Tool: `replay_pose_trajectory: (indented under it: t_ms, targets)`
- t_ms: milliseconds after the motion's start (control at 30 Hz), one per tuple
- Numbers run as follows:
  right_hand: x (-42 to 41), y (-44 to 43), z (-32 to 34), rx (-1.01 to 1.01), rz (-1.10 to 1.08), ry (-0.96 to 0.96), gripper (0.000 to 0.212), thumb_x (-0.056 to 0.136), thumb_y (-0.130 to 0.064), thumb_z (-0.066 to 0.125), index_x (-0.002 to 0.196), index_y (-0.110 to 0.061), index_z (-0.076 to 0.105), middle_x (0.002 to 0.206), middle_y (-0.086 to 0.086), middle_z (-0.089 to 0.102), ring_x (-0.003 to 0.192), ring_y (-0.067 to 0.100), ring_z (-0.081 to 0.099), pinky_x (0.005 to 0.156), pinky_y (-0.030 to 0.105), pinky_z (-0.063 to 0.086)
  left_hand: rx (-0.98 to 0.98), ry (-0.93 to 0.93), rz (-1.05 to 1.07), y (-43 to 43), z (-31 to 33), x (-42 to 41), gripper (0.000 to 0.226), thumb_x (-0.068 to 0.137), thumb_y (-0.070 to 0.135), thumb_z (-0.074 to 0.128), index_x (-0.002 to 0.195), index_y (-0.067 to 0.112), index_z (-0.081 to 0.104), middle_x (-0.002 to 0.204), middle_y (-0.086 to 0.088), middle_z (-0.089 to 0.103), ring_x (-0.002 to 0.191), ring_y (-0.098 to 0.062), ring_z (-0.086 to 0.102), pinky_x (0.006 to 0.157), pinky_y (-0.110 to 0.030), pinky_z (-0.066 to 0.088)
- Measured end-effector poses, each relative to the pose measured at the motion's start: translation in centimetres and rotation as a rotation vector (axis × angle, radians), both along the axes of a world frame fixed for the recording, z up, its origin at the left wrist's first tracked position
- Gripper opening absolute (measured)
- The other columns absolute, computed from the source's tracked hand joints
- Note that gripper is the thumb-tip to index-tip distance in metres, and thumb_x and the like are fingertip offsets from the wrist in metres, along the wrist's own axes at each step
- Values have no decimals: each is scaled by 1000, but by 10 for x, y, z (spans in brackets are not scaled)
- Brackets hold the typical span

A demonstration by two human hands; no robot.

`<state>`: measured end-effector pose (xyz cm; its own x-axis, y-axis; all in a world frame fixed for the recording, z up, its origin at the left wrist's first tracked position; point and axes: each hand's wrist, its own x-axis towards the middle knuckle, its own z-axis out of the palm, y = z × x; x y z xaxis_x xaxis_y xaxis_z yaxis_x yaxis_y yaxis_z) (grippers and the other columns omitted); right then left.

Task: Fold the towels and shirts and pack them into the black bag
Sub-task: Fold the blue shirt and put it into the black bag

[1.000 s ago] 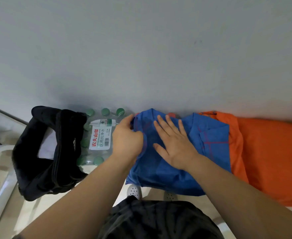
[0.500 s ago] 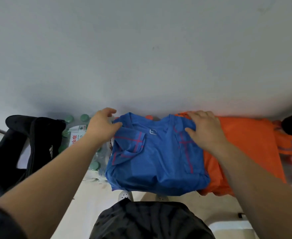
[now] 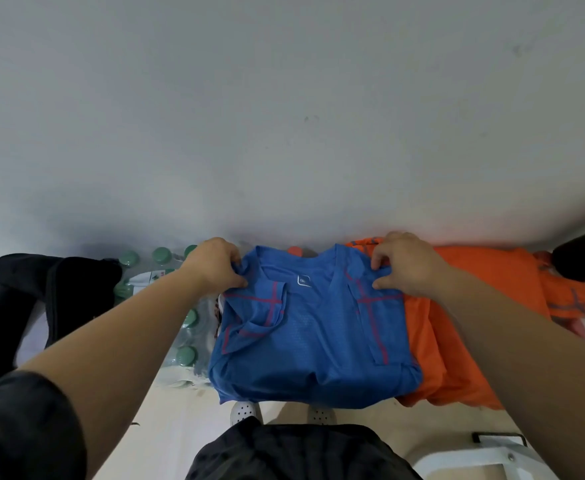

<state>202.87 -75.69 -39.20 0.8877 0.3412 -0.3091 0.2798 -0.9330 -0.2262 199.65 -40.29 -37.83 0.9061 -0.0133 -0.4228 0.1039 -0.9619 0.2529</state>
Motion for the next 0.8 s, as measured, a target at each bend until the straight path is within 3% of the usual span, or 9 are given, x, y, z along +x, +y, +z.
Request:
replay_pose_trajectory:
  t_ms: [100, 200, 267, 400, 533, 600, 700, 800]
  targets:
    - [-3, 2, 1, -32, 4, 20, 32, 65, -38, 88, 79, -34, 59, 86, -15, 57, 95, 19, 56, 82, 31, 46, -39, -16, -29, 2, 0, 1, 22, 73, 27, 84, 77, 21, 63, 80, 7, 60, 76, -18, 57, 64, -27, 47]
    - [-5, 3, 1, -7, -27, 5, 45, 68, -37, 85, 100, -31, 55, 83, -14, 62, 90, 20, 61, 72, 30, 41, -88, -6, -50, 7, 1, 3, 29, 71, 21, 85, 69, 22, 57, 72, 8, 56, 69, -16, 53, 56, -25, 41]
    - [-5, 3, 0, -9, -26, -1, 47, 69, -38, 84, 105, -32, 56, 83, -15, 60, 89, 19, 63, 70, 29, 38, -106, 2, -61, 10, 3, 4, 30, 69, 19, 86, 74, 21, 57, 77, 7, 58, 73, -17, 55, 60, -26, 45]
    - [-6, 1, 0, -31, 6, -5, 21, 69, -38, 85, 78, -31, 66, 78, -17, 60, 85, 15, 63, 73, 28, 47, -126, 57, -47, 14, 4, 4, 36, 71, 22, 86, 101, 21, 66, 89, 10, 62, 87, -17, 62, 75, -29, 51]
    - [-9, -3, -2, 53, 28, -48, 19, 68, -30, 86, 69, -25, 67, 80, -12, 65, 80, 17, 61, 75, 33, 51, -91, 45, -73, 19, 0, 4, 15, 76, 21, 81, 90, 19, 76, 77, 4, 69, 77, -18, 64, 65, -26, 48]
    - [-11, -6, 0, 129, 16, -43, 21, 70, -25, 85, 67, -26, 64, 75, -12, 65, 76, 15, 61, 69, 30, 47, -88, 17, -73, 21, -2, 2, 10, 79, 23, 79, 81, 18, 71, 72, 3, 65, 71, -18, 60, 60, -27, 45]
    - [-14, -9, 7, 230, -24, -23, 32, 72, -19, 83, 63, -32, 55, 69, -14, 62, 71, 13, 60, 67, 30, 44, -121, -38, -79, 23, -3, 0, 23, 82, 22, 75, 72, 11, 57, 71, -4, 59, 68, -22, 54, 58, -32, 43]
    - [-11, -12, 15, 296, -86, 44, 28, 71, -13, 83, 78, -31, 63, 75, -6, 68, 73, 17, 64, 70, 31, 51, -150, -70, -100, 24, -1, -1, 32, 82, 15, 71, 66, 15, 44, 67, 0, 50, 62, -15, 45, 54, -30, 35]
